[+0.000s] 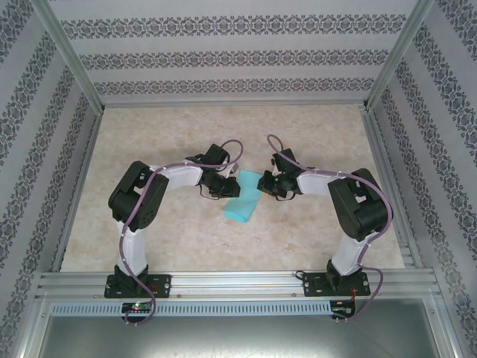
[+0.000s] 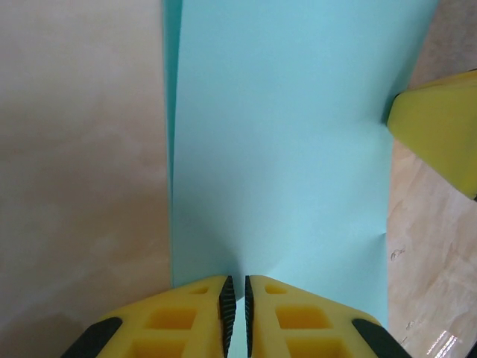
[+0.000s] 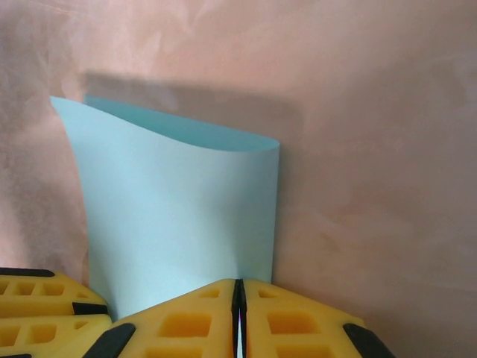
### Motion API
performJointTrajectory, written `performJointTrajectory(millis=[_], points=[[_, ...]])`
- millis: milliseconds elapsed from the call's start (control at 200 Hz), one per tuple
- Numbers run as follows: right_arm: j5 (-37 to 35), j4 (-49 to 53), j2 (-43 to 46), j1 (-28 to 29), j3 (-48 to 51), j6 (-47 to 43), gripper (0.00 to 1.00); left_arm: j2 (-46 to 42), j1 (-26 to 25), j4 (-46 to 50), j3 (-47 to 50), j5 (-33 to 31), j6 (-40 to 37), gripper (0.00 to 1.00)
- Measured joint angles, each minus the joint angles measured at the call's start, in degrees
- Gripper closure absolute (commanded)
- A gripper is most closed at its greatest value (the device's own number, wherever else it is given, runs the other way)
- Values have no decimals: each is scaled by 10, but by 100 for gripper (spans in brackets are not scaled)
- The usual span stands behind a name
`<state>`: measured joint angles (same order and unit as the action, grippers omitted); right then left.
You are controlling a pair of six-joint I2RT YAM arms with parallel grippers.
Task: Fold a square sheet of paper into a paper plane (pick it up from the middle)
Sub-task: Fold the square sheet of paper in half at the center of the table.
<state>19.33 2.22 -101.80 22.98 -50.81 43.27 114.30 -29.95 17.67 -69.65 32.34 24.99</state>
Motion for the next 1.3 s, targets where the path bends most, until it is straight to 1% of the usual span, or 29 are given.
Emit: performJointTrajectory(millis=[190, 265, 385, 570, 974, 1299], points=[[-8, 9, 40, 9, 0, -1, 89, 0, 0, 0, 0, 0, -2, 81], [-7, 6, 43, 17, -3, 0, 89, 0, 0, 0, 0, 0, -3, 81], [-3, -3, 23, 27, -9, 1, 90, 0, 0, 0, 0, 0, -4, 81], [-2, -10, -24, 26, -21, 0, 90, 0, 0, 2, 0, 0, -6, 81], [2, -7, -45, 1, -47, -6, 90, 0, -1, 2, -1, -7, -12, 81], [-16, 19, -56, -30, -75, -26, 91, 0, -1, 3, -1, -11, -21, 81]])
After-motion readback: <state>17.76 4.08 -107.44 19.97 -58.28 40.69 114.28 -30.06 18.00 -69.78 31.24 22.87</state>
